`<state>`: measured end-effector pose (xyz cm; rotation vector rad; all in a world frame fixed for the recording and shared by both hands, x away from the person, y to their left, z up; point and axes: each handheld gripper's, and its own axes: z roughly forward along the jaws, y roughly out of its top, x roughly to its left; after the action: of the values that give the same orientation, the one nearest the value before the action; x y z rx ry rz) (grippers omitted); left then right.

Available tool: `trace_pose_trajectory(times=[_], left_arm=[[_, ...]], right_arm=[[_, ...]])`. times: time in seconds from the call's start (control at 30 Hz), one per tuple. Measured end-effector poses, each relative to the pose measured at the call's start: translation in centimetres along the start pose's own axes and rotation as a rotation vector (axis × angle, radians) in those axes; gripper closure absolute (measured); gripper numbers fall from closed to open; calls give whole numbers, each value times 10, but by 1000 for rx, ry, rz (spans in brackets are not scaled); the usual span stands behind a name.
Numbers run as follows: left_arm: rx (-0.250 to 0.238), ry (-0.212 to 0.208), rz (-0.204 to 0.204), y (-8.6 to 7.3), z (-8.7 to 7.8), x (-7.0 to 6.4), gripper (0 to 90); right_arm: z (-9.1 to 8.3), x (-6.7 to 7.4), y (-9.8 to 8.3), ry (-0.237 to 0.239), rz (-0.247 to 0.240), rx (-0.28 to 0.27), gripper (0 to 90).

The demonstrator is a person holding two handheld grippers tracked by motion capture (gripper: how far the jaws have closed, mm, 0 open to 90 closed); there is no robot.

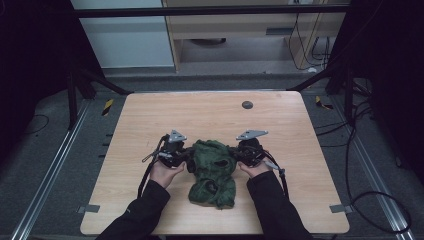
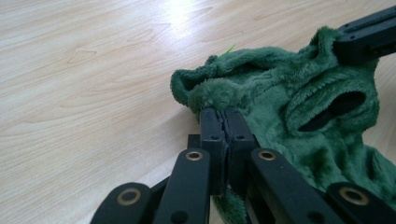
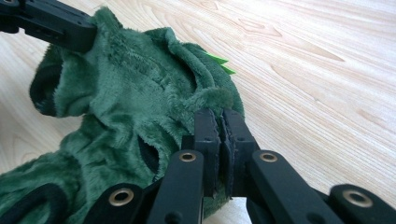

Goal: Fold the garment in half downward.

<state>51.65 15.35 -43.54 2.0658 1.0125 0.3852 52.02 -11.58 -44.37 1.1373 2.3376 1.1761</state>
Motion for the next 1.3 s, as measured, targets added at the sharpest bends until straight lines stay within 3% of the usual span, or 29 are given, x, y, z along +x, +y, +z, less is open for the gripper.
trace_pose_trajectory(times=[0.8, 1.3], left_arm=[[-5, -45, 31, -26, -31, -17, 884], [26, -84, 29, -38, -37, -28, 883]], right_arm=[[-29, 27, -14, 48, -69, -28, 861], [-41, 35, -34, 83, -66, -19, 860]])
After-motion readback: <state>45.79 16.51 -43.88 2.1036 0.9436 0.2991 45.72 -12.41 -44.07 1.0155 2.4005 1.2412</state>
